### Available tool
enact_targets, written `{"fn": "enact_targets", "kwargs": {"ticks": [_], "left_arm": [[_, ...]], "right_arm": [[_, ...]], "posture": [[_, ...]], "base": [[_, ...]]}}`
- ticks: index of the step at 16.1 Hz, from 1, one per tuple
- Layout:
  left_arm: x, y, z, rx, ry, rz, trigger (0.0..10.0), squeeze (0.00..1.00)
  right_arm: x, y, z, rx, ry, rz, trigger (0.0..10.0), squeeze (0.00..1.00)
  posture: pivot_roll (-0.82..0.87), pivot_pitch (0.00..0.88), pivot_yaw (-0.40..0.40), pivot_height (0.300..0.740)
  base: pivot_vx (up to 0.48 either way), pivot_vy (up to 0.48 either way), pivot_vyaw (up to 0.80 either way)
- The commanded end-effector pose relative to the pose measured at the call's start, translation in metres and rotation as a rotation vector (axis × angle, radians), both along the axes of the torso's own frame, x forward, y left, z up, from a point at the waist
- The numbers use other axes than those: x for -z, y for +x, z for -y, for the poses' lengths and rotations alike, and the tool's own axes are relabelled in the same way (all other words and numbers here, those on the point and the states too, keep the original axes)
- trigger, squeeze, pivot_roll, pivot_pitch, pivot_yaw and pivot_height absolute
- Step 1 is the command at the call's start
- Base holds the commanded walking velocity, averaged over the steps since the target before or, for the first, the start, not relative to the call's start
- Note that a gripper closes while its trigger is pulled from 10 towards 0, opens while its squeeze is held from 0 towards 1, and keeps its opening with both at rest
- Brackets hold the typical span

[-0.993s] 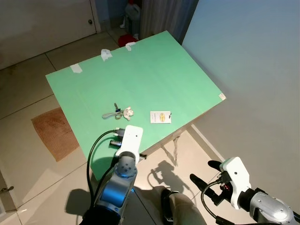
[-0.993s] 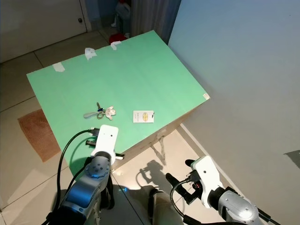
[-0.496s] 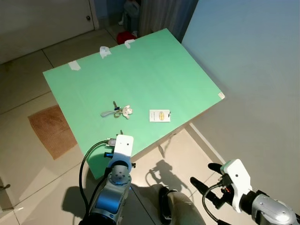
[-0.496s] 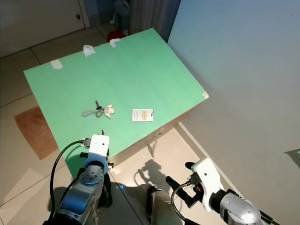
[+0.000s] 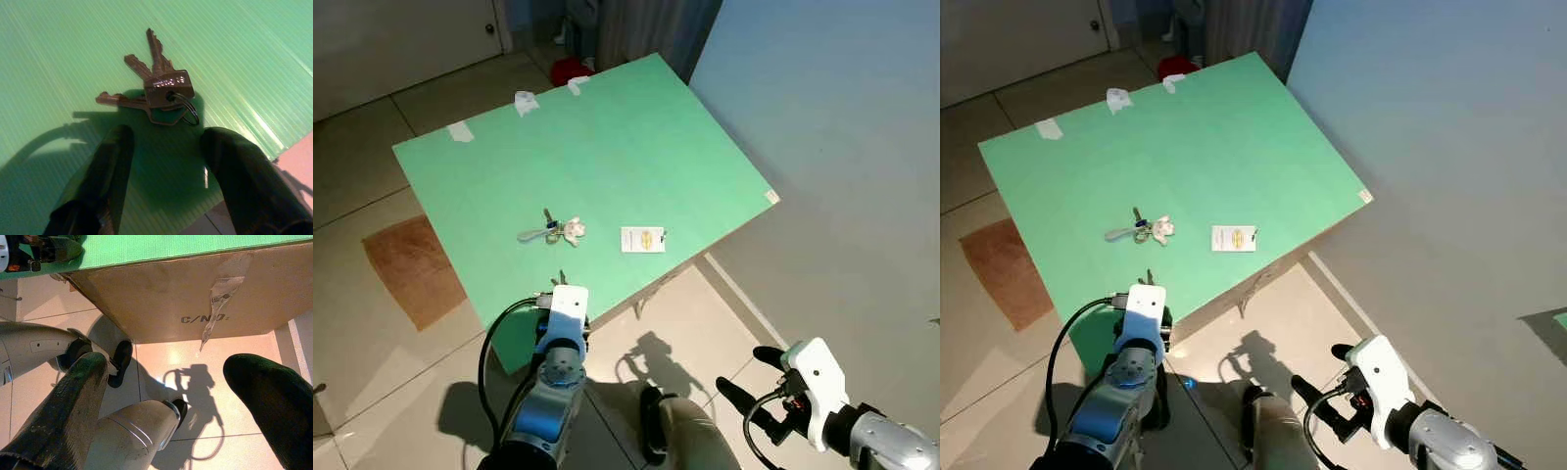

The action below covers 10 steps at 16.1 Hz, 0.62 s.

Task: Hang keys on a hook

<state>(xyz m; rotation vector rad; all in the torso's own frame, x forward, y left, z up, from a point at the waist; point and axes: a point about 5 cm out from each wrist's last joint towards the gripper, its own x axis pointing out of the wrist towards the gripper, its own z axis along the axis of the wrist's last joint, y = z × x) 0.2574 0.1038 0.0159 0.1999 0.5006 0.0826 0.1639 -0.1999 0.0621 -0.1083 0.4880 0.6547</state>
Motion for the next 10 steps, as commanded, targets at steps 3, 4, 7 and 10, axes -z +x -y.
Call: {"fn": "enact_targets", "kwargs": {"ticks": [3, 4, 7, 10], "left_arm": [[0.001, -0.007, 0.039, 0.030, -0.083, -0.017, 10.0, 0.00], [-0.004, -0.004, 0.042, 0.035, -0.078, 0.003, 10.0, 0.00], [-0.007, -0.001, 0.045, 0.037, -0.083, 0.019, 10.0, 0.00], [-0.008, 0.000, 0.048, 0.040, -0.089, 0.025, 10.0, 0.00]], "right_arm": [[-0.001, -0.006, 0.007, 0.017, -0.015, -0.024, 10.0, 0.00], [-0.001, -0.007, 0.007, 0.017, -0.016, -0.026, 10.0, 0.00], [0.000, -0.009, 0.007, 0.018, -0.017, -0.031, 10.0, 0.00], [0.000, -0.010, 0.007, 0.019, -0.017, -0.034, 10.0, 0.00]], "posture": [[-0.40, 0.363, -0.155, 0.736], [-0.40, 0.363, -0.156, 0.736], [-0.40, 0.363, -0.152, 0.736], [-0.40, 0.364, -0.151, 0.736]], "base": [[0.000, 0.000, 0.00], [0.000, 0.000, 0.00], [0.000, 0.000, 0.00], [0.000, 0.000, 0.00]]}}
